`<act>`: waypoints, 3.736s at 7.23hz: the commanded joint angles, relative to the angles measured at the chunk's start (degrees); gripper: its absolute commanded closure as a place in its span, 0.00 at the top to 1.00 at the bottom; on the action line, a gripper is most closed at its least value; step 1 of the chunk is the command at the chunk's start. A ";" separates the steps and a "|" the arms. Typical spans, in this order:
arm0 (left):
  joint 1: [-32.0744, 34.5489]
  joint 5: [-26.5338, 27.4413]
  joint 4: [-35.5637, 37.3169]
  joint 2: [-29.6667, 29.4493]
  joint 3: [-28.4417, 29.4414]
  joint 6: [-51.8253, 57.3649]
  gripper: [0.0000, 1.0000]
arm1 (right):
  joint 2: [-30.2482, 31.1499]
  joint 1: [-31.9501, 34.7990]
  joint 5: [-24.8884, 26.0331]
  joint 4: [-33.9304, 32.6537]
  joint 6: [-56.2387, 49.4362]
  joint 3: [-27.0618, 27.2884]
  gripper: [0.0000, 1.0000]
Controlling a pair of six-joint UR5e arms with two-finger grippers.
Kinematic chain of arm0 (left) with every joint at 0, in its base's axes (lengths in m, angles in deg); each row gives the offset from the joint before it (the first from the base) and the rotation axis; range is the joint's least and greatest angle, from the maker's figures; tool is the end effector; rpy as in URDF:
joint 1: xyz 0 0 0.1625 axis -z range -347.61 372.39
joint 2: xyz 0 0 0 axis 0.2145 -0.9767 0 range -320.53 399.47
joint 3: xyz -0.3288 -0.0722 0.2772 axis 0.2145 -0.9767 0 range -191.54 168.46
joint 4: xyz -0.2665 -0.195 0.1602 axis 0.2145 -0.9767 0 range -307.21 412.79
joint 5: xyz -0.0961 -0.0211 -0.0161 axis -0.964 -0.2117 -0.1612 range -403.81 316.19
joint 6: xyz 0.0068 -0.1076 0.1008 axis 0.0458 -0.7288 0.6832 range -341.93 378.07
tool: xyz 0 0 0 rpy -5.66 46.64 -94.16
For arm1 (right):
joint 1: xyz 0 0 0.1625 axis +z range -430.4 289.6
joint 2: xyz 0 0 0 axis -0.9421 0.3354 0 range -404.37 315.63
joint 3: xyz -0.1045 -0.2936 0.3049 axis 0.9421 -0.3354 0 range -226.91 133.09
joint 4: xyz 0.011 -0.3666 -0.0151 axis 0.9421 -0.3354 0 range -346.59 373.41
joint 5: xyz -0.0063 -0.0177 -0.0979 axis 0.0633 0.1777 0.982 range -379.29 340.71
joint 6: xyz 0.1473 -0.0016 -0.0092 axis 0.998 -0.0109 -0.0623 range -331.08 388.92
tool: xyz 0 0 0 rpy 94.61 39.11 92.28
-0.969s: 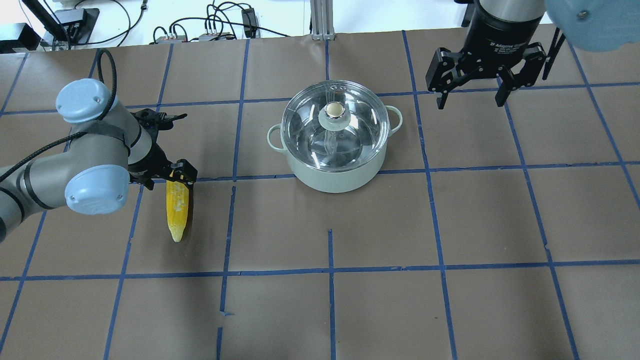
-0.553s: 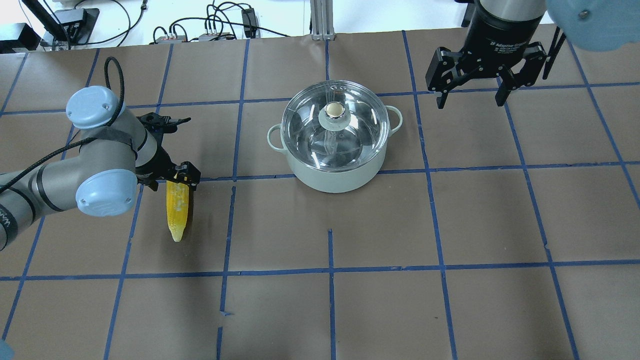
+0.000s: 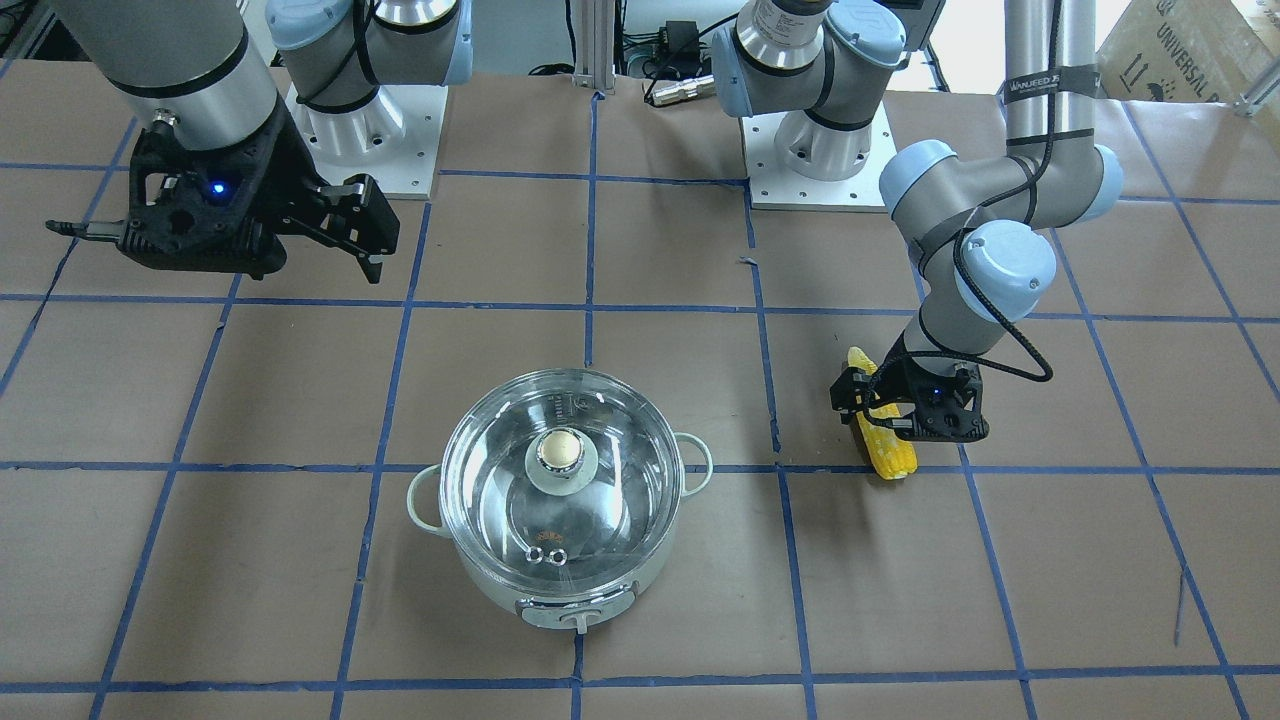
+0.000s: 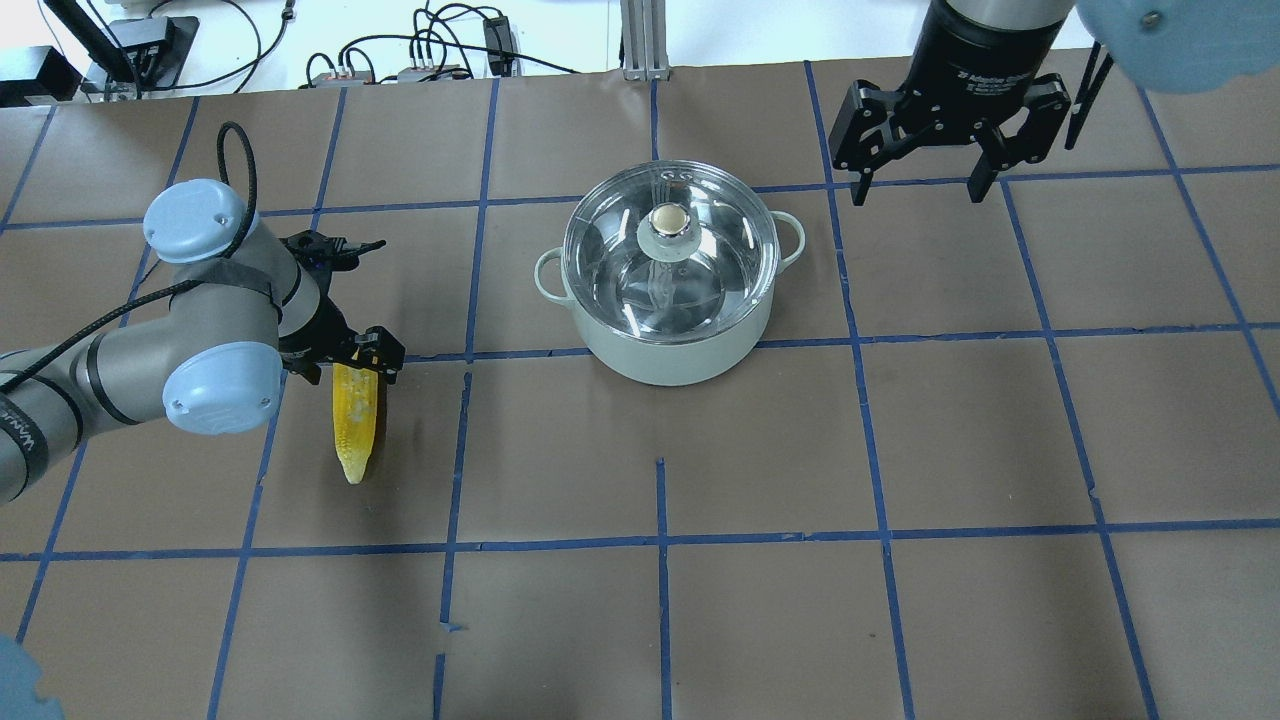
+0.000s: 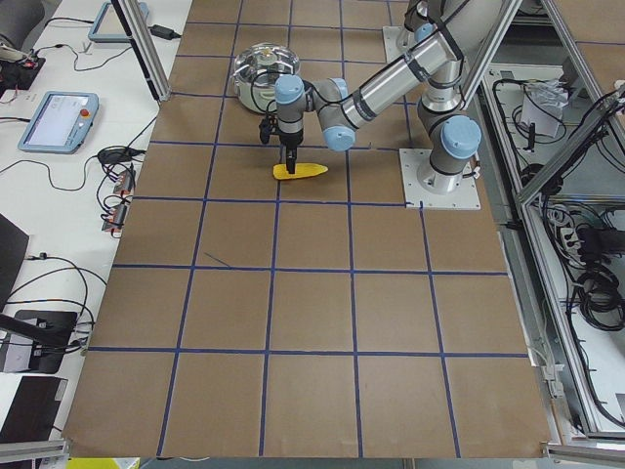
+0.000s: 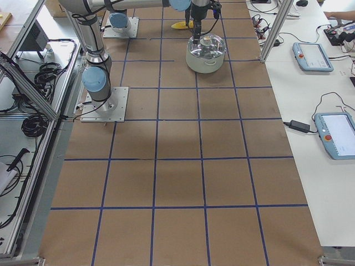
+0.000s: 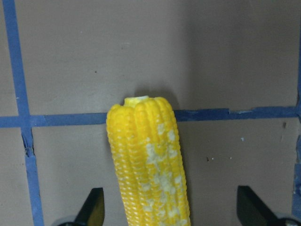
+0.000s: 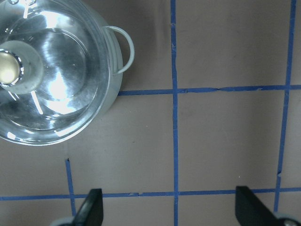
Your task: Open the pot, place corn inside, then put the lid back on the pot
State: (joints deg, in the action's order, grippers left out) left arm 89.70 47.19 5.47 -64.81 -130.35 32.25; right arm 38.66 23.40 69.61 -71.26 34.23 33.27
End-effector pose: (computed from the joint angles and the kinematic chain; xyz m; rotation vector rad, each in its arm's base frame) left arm -0.0275 -0.4735 0.2032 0.0408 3.1259 0.0174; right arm 0.1682 -0.4776 0.4606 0.0417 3.1248 0.0696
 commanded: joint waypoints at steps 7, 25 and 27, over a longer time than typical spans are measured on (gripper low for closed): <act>-2.00 0.06 1.44 -0.66 -0.90 -0.64 0.41 | -24.40 15.36 1.71 -4.87 15.25 -16.02 0.99; 14.00 -1.79 -52.88 14.72 33.13 -1.70 0.02 | -20.82 8.37 -2.52 -2.17 10.37 -17.95 0.22; 14.09 -3.98 -47.63 15.17 29.88 -2.74 0.02 | -20.55 -1.55 -2.60 0.88 -1.99 -17.33 0.18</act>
State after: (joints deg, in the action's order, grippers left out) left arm 103.73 44.08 -45.01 -49.56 -98.79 30.21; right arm 17.83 27.82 67.02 -72.39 39.70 15.78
